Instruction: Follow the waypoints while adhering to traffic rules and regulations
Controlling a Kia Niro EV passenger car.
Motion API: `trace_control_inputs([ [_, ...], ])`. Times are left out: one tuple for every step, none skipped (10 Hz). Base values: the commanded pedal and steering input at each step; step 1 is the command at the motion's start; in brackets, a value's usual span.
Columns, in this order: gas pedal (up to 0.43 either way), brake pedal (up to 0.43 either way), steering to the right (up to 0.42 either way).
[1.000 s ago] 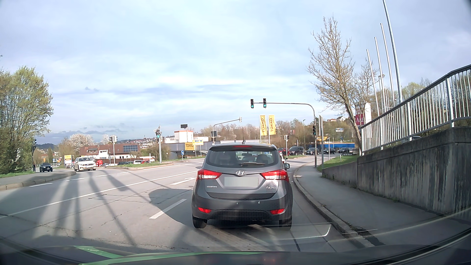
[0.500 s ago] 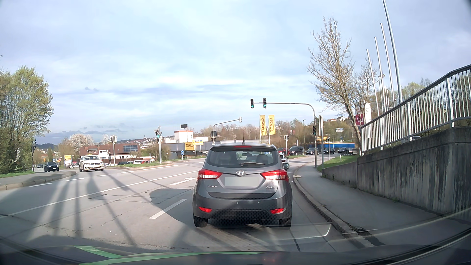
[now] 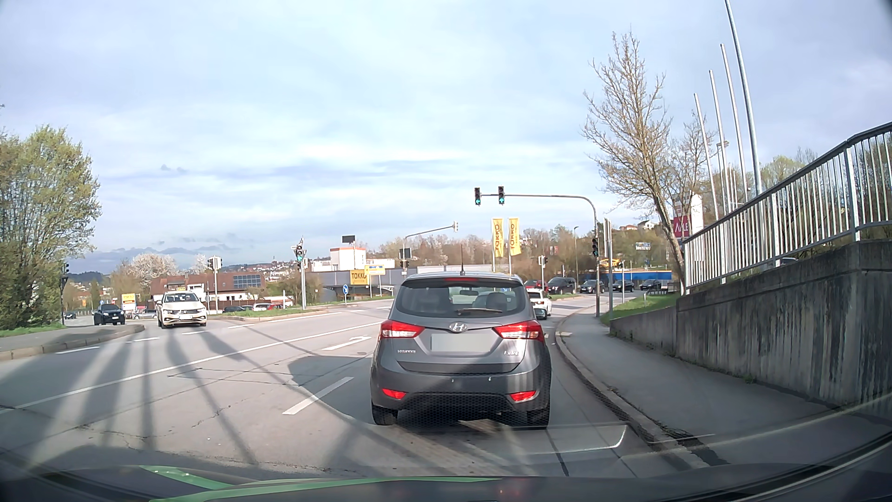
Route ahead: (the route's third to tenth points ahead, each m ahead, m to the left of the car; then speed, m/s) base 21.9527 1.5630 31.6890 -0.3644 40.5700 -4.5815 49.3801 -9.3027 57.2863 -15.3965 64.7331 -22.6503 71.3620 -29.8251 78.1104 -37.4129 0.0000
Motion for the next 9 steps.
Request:
trace_control_inputs([
  [0.0, 0.494, 0.033],
  [0.0, 0.494, 0.033],
  [0.0, 0.494, 0.033],
  [0.0, 0.494, 0.033],
  [0.0, 0.494, 0.034],
  [0.0, 0.494, 0.033],
  [0.0, 0.494, 0.033],
  [0.0, 0.494, 0.033],
  [0.0, 0.494, 0.033],
])
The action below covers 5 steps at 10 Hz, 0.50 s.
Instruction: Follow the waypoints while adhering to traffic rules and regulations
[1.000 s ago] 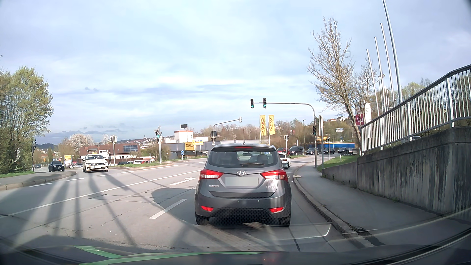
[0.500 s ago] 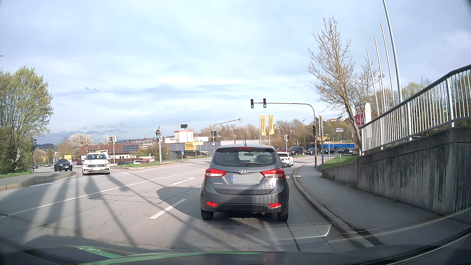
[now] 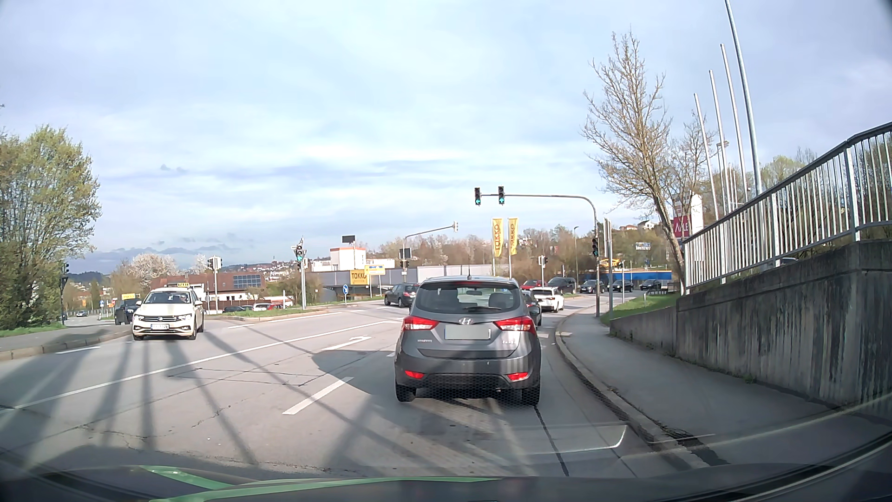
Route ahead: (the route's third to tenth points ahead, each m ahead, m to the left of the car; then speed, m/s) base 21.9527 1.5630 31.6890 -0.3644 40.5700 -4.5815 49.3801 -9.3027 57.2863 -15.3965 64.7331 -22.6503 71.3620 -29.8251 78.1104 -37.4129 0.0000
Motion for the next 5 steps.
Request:
trace_control_inputs([
  [0.0, 0.463, 0.034],
  [0.0, 0.396, 0.033],
  [0.0, 0.378, 0.033],
  [0.0, 0.348, 0.034],
  [0.0, 0.256, 0.033],
])
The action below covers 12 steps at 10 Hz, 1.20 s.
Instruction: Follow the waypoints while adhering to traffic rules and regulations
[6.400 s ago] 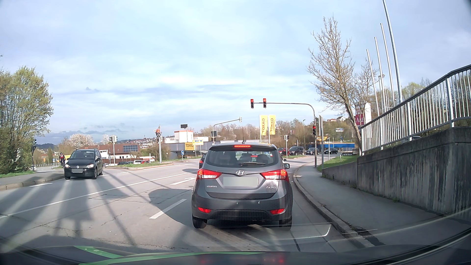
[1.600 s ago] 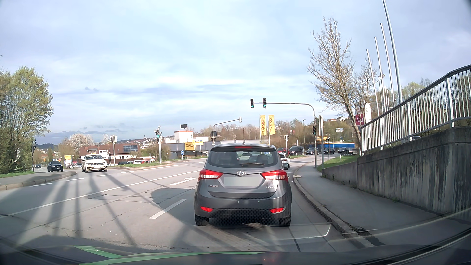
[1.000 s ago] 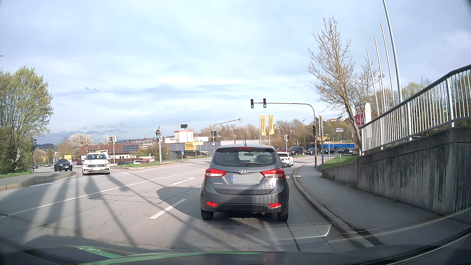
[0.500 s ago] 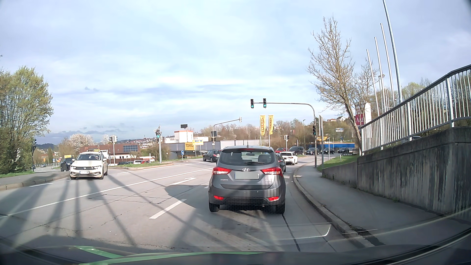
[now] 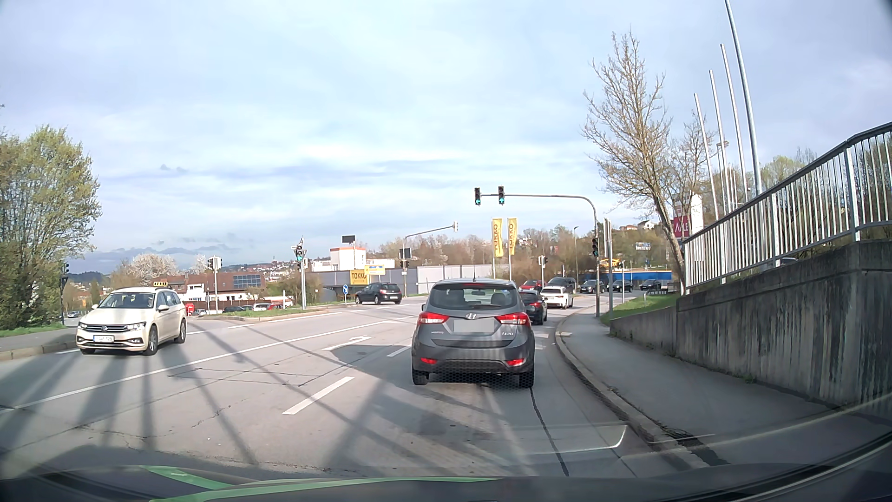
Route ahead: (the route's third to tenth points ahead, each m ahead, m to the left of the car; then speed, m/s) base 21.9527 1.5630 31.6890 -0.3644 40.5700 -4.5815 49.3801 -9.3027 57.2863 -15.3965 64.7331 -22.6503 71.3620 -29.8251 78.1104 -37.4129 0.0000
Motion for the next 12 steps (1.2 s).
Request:
trace_control_inputs([
  [0.0, 0.201, 0.034],
  [0.0, 0.159, 0.033],
  [0.0, 0.073, 0.033],
  [0.0, 0.006, 0.034],
  [0.0, 0.0, 0.033],
  [0.0, 0.0, 0.034],
  [0.0, 0.0, 0.033],
  [0.0, 0.0, 0.033],
  [0.0, 0.0, 0.033],
  [0.0, 0.0, 0.034],
  [0.0, 0.0, 0.033],
  [0.0, 0.0, 0.033],
])
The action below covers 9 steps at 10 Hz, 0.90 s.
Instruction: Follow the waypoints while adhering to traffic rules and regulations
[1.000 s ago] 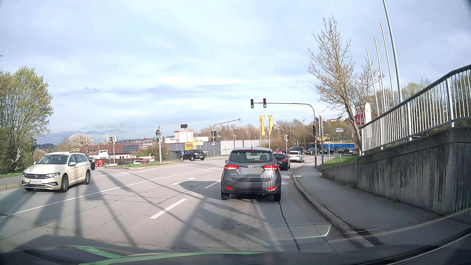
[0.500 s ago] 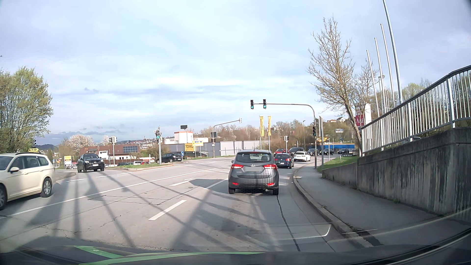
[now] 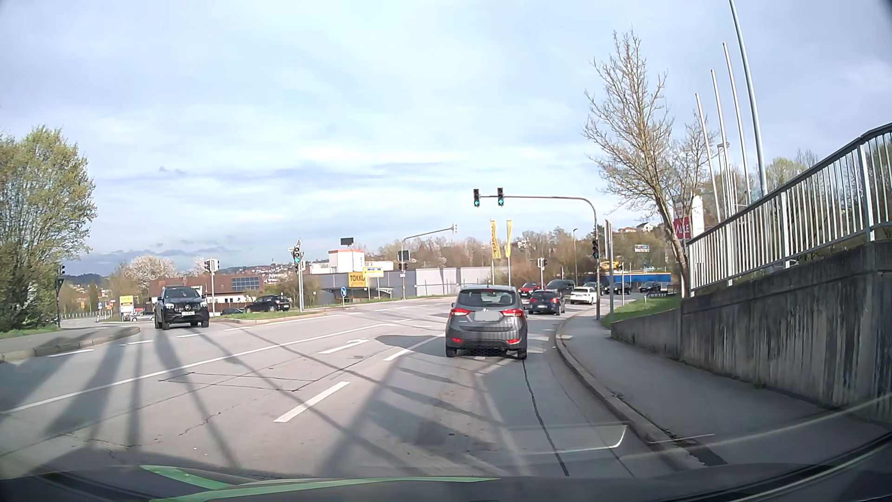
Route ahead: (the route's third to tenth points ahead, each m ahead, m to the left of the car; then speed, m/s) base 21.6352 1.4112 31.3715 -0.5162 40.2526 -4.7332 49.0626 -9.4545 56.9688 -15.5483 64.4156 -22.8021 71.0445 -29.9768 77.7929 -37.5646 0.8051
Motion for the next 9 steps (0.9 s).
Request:
trace_control_inputs([
  [0.0, 0.0, 0.033],
  [0.0, 0.0, 0.033],
  [0.047, 0.0, 0.033],
  [0.067, 0.0, 0.033],
  [0.079, 0.0, 0.029],
  [0.098, 0.0, 0.016],
  [0.11, 0.0, 0.006],
  [0.118, 0.0, -0.002],
  [0.13, 0.0, -0.003],
])
